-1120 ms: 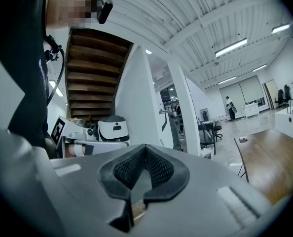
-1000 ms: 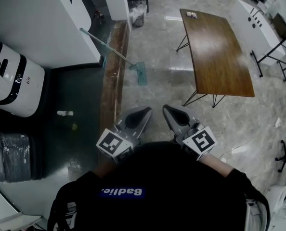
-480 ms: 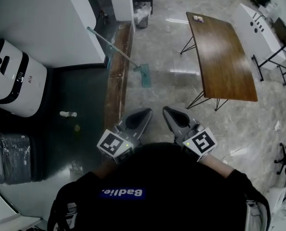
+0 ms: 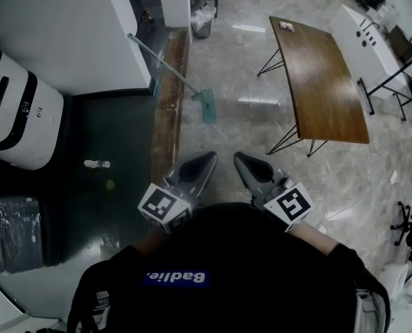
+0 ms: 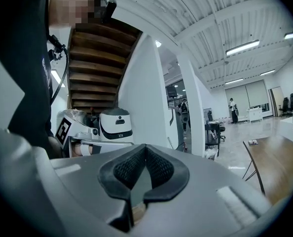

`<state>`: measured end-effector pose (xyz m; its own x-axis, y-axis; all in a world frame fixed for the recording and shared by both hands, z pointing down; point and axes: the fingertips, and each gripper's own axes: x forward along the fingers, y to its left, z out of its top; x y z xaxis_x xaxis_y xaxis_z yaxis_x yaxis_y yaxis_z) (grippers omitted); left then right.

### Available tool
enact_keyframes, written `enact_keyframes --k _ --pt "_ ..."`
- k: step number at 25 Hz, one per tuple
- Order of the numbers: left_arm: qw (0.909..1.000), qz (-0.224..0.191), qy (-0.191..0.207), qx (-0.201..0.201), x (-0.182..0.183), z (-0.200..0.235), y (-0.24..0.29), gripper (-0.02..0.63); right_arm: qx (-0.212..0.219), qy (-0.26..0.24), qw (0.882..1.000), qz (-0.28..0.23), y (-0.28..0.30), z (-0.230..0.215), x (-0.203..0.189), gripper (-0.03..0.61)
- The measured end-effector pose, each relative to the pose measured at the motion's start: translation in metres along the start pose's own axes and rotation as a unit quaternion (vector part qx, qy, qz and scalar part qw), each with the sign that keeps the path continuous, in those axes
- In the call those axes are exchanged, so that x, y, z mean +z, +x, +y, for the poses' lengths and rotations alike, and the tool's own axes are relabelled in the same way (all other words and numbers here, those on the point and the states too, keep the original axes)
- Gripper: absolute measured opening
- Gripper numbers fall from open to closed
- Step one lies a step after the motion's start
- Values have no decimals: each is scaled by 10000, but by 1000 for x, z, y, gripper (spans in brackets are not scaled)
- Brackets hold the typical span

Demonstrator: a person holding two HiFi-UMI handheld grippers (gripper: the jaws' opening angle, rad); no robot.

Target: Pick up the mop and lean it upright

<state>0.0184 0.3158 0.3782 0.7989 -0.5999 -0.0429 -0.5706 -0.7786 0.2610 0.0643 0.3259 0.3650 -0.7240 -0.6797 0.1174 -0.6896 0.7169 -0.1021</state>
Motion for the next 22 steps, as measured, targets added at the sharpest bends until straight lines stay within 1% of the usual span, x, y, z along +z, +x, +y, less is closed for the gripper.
enact_keyframes --k 3,6,11,12,16,20,22 --pt "10000 -42 -78 20 0 8 -5 18 -71 -10 10000 43 3 2 0 5" --pt "9998 -66 -180 39 7 11 -5 18 -103 -19 9999 62 6 1 0 5" --pt "9996 -87 -185 180 10 28 -4 19 -69 -19 10000 56 18 -3 -2 6" --pt "9996 -87 -154 212 9 32 -3 28 -62 -4 10000 46 21 -6 -2 6" --pt "9993 -53 -5 370 2 50 5 30 41 79 10000 -8 31 -21 -3 6" --pt "9987 70 -40 503 11 61 28 34 189 166 9997 -61 46 -46 -4 5" --pt "9981 101 23 606 10 74 41 34 253 182 9995 -76 54 -63 -1 6"
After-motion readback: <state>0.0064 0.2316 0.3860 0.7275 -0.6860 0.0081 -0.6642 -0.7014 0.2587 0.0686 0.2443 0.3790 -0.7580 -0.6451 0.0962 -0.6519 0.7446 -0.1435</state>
